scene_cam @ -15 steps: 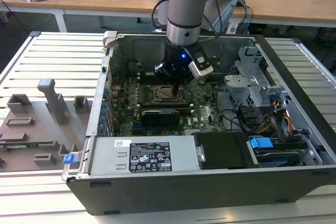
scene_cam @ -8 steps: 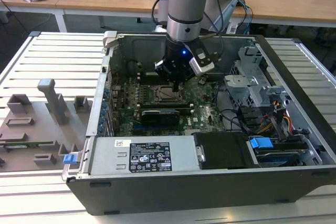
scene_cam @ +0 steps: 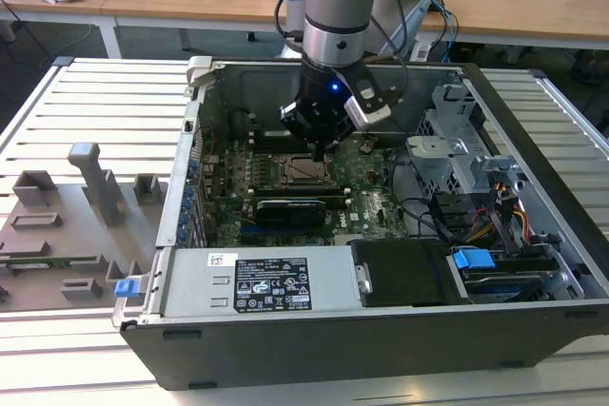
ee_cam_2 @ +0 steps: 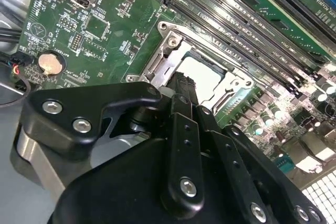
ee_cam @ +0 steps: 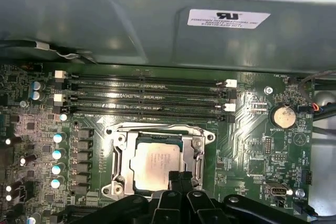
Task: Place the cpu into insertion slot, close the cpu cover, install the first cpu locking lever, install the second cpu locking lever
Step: 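Install the first cpu locking lever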
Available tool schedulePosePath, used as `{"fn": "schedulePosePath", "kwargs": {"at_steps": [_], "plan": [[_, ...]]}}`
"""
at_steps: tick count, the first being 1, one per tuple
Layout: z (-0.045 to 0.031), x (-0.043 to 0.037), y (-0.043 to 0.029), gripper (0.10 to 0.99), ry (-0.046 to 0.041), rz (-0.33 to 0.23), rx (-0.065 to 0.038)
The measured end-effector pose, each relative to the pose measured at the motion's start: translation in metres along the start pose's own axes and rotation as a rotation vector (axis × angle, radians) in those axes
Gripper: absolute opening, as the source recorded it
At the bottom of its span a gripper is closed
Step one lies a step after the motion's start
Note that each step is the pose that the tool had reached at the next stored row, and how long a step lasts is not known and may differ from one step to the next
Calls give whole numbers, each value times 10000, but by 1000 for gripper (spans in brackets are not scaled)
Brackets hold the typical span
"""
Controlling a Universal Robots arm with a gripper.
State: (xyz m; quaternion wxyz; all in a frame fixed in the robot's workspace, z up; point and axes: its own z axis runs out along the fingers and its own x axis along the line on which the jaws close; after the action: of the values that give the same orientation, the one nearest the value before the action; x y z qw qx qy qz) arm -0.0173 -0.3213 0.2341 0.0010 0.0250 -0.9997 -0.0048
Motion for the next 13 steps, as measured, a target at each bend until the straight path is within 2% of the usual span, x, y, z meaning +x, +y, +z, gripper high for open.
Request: {"fn": "schedulePosePath", "kwargs": {"at_steps": [3,6,9,13], "plan": [[-51,0,1,106,0,1,-1],[-176,1,2,106,-1,1,0],[-252,0,2,106,1,0,0],[-253,0,2,106,0,0,0]]}}
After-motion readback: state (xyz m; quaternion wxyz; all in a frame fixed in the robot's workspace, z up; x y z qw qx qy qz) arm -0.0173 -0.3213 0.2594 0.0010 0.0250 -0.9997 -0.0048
